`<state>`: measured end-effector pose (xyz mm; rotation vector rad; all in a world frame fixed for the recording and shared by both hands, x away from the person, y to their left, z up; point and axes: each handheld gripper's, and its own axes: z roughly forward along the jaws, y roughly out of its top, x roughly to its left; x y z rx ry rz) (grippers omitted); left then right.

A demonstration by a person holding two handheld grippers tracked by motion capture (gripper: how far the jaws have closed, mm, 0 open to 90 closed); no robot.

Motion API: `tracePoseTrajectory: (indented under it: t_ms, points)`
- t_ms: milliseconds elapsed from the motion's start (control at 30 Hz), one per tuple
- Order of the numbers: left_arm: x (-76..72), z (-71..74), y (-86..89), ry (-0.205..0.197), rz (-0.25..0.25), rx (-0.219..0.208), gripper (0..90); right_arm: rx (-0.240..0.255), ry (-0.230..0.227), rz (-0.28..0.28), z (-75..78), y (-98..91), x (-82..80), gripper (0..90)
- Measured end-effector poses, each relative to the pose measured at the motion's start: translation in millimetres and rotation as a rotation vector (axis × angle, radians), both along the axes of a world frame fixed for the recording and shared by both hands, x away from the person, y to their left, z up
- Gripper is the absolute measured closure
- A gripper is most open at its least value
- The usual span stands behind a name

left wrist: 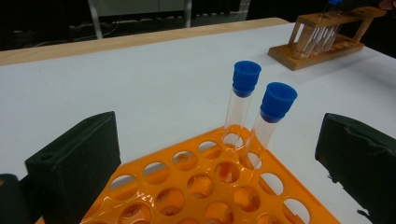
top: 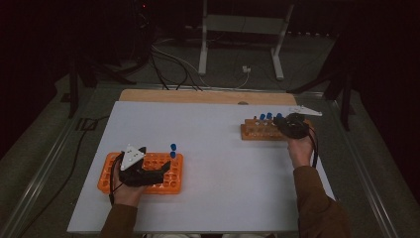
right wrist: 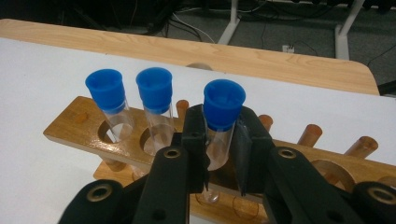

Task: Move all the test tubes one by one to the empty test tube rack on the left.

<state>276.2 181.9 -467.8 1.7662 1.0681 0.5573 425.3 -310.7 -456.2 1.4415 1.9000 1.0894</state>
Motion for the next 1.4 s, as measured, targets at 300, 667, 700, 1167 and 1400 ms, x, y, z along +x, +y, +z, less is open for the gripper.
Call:
tracePoseTrajectory:
  t_ms: [300, 667, 700, 1167, 1400]
  points:
    - [-0.1, -0.3, 0.0, 0.001, 0.001, -0.001, 0.6, 0.003, -0.017, 0.0, 6.3, -1.4, -1.7, 76.4]
    - [-0.1, -0.6, 0.0, 0.002, 0.003, -0.003, 0.6, -0.014, -0.05, 0.008, 26.1, -0.8, -4.5, 76.4]
    - [-0.1, -0.6, 0.1, 0.003, 0.004, -0.002, 0.5, -0.016, -0.057, 0.012, 28.9, -0.3, -5.0, 76.4]
    - [-0.6, 0.2, 1.2, -0.001, 0.005, -0.005, 0.5, -0.029, -0.103, 0.046, 58.3, 4.1, -14.4, 76.4]
    - [-1.1, 1.1, 2.1, -0.005, 0.007, -0.007, 0.6, -0.035, -0.105, 0.082, 64.6, 9.1, -20.9, 76.3]
